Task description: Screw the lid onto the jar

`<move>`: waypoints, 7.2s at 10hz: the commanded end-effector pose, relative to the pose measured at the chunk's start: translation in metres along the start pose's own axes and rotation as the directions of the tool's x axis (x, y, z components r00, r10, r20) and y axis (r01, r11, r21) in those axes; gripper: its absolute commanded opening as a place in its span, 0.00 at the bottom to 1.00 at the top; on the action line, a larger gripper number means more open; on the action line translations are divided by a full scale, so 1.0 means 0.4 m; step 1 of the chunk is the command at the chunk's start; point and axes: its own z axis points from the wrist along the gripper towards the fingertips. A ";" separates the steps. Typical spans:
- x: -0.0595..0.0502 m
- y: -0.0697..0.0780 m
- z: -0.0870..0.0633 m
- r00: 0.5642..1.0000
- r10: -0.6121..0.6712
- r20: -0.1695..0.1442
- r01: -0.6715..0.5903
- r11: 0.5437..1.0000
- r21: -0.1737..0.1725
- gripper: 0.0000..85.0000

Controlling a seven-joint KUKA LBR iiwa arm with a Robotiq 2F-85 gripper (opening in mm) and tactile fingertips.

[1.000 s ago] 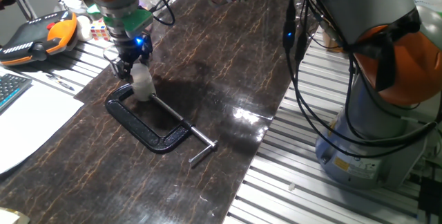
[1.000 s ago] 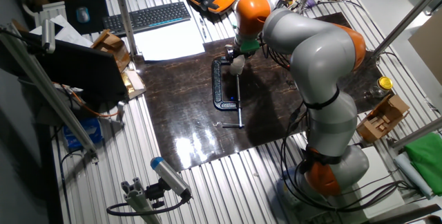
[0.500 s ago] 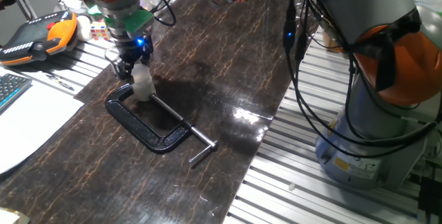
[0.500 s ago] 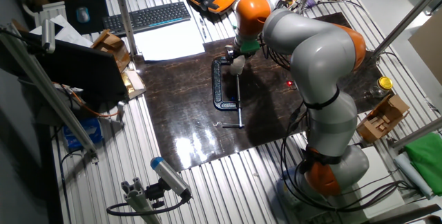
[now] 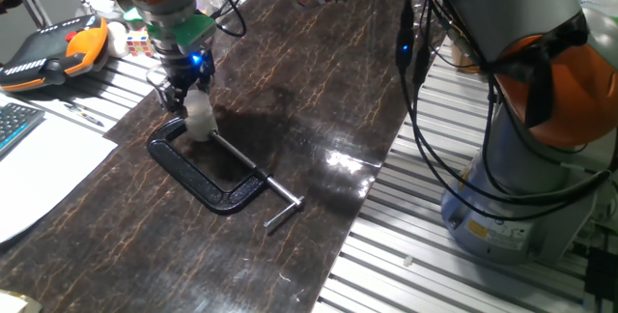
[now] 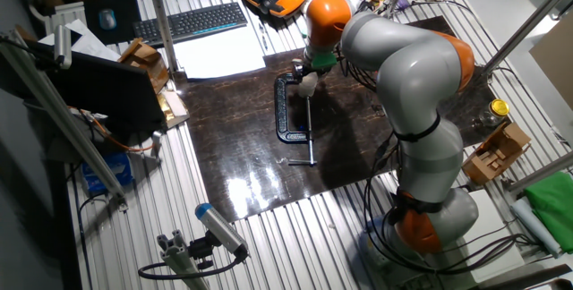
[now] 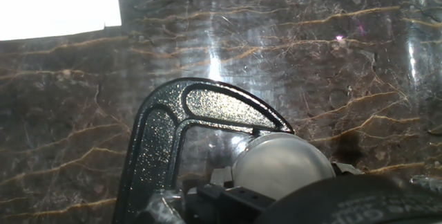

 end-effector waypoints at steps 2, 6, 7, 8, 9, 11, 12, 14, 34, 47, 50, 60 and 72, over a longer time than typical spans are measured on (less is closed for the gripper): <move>0.001 0.000 0.001 1.000 0.003 0.002 -0.003 1.000 0.001 0.83; 0.003 0.001 0.002 1.000 0.008 0.005 -0.008 1.000 0.001 0.84; 0.004 0.001 0.002 1.000 0.009 0.005 -0.009 1.000 0.001 0.84; 0.004 0.000 0.003 1.000 0.009 0.006 -0.009 1.000 0.001 0.87; 0.005 0.000 0.004 1.000 0.011 0.009 -0.011 1.000 0.001 0.88; 0.007 -0.001 0.005 1.000 0.012 0.012 -0.012 1.000 -0.001 0.89; 0.007 -0.001 0.004 1.000 0.012 0.014 -0.012 1.000 0.000 0.89; 0.009 -0.003 -0.002 1.000 0.015 0.014 -0.015 1.000 0.002 0.89; 0.064 -0.073 -0.029 1.000 0.005 0.017 -0.005 1.000 -0.001 0.79; 0.024 -0.100 -0.025 1.000 0.015 0.011 -0.015 1.000 0.004 0.79; 0.023 -0.097 -0.035 1.000 0.018 0.006 -0.018 1.000 0.002 0.78; 0.033 -0.026 -0.068 0.999 0.049 0.011 -0.048 0.999 -0.011 0.80; 0.027 -0.004 -0.007 0.998 0.060 0.029 -0.059 0.998 -0.016 0.91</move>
